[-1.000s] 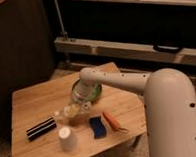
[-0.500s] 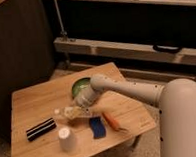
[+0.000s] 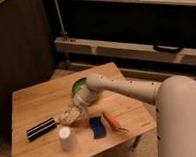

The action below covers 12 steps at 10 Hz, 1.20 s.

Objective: Stand the bottle upright

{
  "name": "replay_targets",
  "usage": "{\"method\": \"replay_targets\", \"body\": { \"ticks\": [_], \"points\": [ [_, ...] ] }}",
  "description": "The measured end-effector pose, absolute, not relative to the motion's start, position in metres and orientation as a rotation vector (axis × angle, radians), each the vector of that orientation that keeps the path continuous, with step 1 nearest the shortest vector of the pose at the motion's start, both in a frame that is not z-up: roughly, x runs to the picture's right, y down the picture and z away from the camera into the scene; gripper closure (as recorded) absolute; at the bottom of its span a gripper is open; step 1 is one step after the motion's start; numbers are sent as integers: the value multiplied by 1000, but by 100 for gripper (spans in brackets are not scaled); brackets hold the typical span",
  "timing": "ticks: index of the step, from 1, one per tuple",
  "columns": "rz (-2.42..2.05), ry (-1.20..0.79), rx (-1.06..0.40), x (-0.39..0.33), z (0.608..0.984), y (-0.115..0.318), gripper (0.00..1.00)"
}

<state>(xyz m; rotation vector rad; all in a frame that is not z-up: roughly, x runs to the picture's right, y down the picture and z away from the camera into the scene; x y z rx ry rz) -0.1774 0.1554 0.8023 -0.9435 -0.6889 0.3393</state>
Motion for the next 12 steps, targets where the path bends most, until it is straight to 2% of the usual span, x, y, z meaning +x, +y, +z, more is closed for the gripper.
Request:
{"method": "replay_targets", "body": {
  "ticks": [2, 5, 8, 12],
  "points": [
    [320, -663, -960, -182, 804, 153, 20],
    [121, -440, -962, -192, 799, 128, 20],
    [-73, -205, -892, -190, 793, 105, 20],
    [-157, -42, -782, -174, 785, 105, 20]
  ]
}}
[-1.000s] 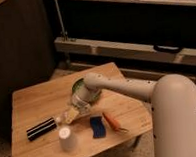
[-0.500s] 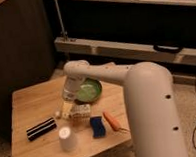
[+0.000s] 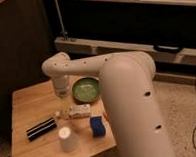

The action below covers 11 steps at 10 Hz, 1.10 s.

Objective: Stand the bottle upright

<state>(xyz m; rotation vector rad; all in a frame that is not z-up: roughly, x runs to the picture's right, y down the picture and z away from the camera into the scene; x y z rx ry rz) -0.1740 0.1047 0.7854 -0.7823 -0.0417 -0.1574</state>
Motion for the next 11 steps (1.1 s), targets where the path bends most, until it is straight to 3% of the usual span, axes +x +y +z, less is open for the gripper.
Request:
{"method": "replay_targets", "body": {
  "ticks": [5, 11],
  "points": [
    [-258, 37, -658, -174, 784, 123, 20],
    [-284, 6, -672, -162, 812, 140, 20]
  ]
}}
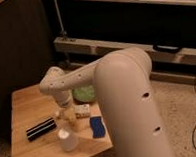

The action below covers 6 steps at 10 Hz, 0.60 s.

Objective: Stand the bottle upright

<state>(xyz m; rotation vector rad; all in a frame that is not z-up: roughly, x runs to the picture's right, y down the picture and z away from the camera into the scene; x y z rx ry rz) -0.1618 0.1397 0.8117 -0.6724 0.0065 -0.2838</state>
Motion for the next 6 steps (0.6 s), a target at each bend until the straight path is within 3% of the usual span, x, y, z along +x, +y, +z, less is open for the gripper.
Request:
{"method": "replay_targets", "body": {
  "ticks": [6],
  "points": [
    [-369, 23, -767, -170, 830, 167, 20]
  ]
}}
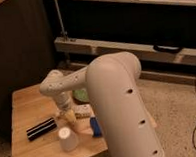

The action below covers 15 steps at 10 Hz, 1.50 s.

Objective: Stand the bottle upright

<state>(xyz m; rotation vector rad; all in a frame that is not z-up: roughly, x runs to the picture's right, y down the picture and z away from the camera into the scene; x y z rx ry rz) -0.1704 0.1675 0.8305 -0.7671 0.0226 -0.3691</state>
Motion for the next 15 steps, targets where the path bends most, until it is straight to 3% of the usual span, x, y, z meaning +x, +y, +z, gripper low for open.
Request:
{"method": "replay_targets", "body": {
  "ticks": [6, 12, 15],
  "points": [
    [-446, 116, -769, -184, 831, 176, 22],
    [-357, 71, -837, -179, 837, 175, 79],
    [-183, -155, -812, -176, 819, 147, 82]
  ]
}}
